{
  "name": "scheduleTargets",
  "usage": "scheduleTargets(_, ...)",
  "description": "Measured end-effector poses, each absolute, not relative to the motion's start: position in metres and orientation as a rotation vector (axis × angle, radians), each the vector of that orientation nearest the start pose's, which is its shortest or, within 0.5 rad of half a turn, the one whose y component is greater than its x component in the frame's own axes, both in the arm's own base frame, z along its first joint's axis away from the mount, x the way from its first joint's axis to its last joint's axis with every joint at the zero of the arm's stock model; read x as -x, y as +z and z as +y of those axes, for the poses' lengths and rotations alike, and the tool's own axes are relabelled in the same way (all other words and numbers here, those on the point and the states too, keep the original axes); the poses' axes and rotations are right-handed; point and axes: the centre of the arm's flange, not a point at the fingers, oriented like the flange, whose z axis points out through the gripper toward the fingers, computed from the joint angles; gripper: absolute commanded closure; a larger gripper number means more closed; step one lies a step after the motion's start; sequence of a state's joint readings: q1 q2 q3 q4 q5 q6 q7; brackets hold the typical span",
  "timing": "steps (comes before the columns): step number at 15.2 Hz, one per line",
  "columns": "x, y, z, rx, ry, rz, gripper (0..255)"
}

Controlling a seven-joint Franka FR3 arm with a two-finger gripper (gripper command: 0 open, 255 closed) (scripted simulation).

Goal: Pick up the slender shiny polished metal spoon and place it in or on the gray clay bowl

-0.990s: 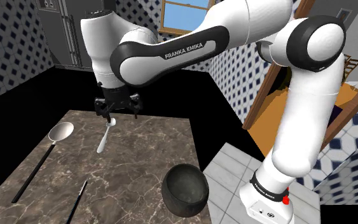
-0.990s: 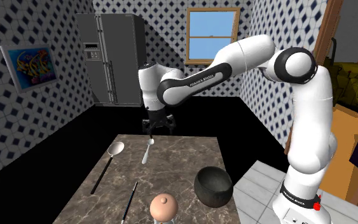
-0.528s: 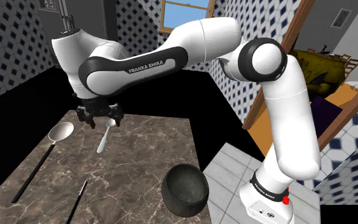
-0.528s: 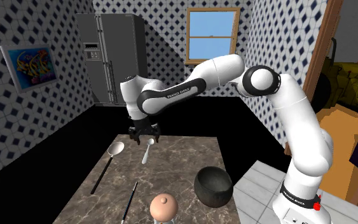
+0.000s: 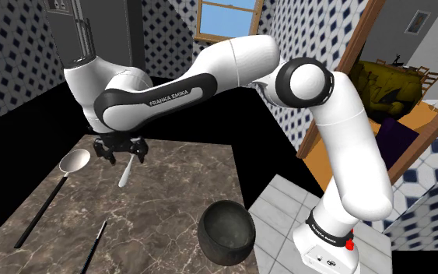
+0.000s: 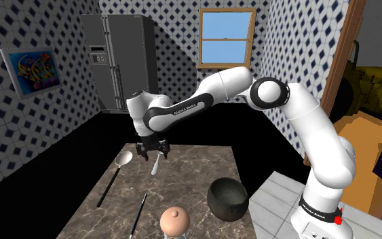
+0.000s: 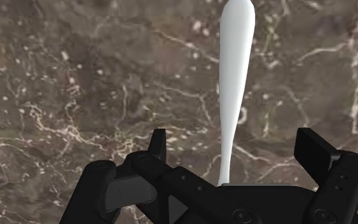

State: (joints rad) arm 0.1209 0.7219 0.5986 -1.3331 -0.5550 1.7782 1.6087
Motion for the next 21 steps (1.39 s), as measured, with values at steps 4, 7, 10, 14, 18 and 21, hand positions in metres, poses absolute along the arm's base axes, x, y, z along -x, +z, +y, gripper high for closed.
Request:
scheduleTargets(4,-0.619,0.333,0.352,3.058,-0.117,1.332,0)
scheduleTargets(7,-0.619,0.333,0.352,3.058,-0.118,1.332,0)
scheduleTargets(10,-0.619,0.334,0.353,3.055,-0.121,1.330,255)
scheduleTargets(14,-0.619,0.333,0.352,3.056,-0.119,1.331,255)
scheduleTargets(18,-0.619,0.334,0.352,3.056,-0.120,1.331,255)
scheduleTargets(21,-0.619,0.344,0.352,3.058,-0.118,1.332,255)
